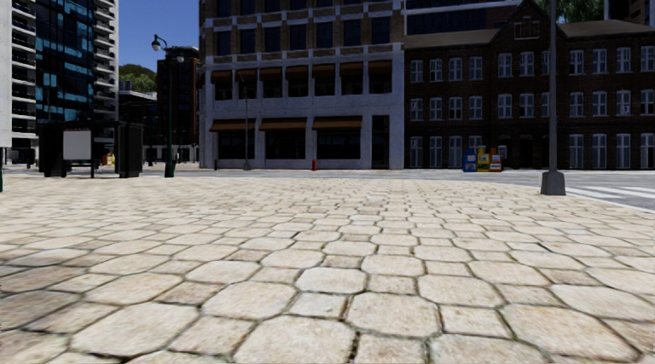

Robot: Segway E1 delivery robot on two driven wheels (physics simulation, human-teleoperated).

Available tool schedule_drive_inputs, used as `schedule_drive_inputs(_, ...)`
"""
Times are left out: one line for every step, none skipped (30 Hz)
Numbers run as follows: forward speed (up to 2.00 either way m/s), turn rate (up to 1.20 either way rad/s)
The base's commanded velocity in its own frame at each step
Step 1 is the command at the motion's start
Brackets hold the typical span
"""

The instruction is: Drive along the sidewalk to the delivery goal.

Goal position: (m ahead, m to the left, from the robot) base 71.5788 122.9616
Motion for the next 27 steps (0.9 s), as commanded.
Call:
schedule_drive_inputs(2.0,0.0)
schedule_drive_inputs(2.0,0.0)
schedule_drive_inputs(2.0,0.0)
schedule_drive_inputs(2.0,0.0)
schedule_drive_inputs(2.0,0.0)
schedule_drive_inputs(2.0,0.0)
schedule_drive_inputs(2.0,0.0)
schedule_drive_inputs(2.0,0.0)
schedule_drive_inputs(2.0,0.1)
schedule_drive_inputs(2.0,0.1)
schedule_drive_inputs(2.0,0.17)
schedule_drive_inputs(2.0,0.22)
schedule_drive_inputs(2.0,0.36)
schedule_drive_inputs(2.0,0.41)
schedule_drive_inputs(2.0,0.41)
schedule_drive_inputs(2.0,0.42)
schedule_drive_inputs(2.0,0.43)
schedule_drive_inputs(2.0,0.43)
schedule_drive_inputs(2.0,0.43)
schedule_drive_inputs(2.0,0.43)
schedule_drive_inputs(2.0,0.43)
schedule_drive_inputs(2.0,0.43)
schedule_drive_inputs(2.0,0.43)
schedule_drive_inputs(2.0,0.43)
schedule_drive_inputs(2.0,0.43)
schedule_drive_inputs(2.0,0.43)
schedule_drive_inputs(2.0,0.43)
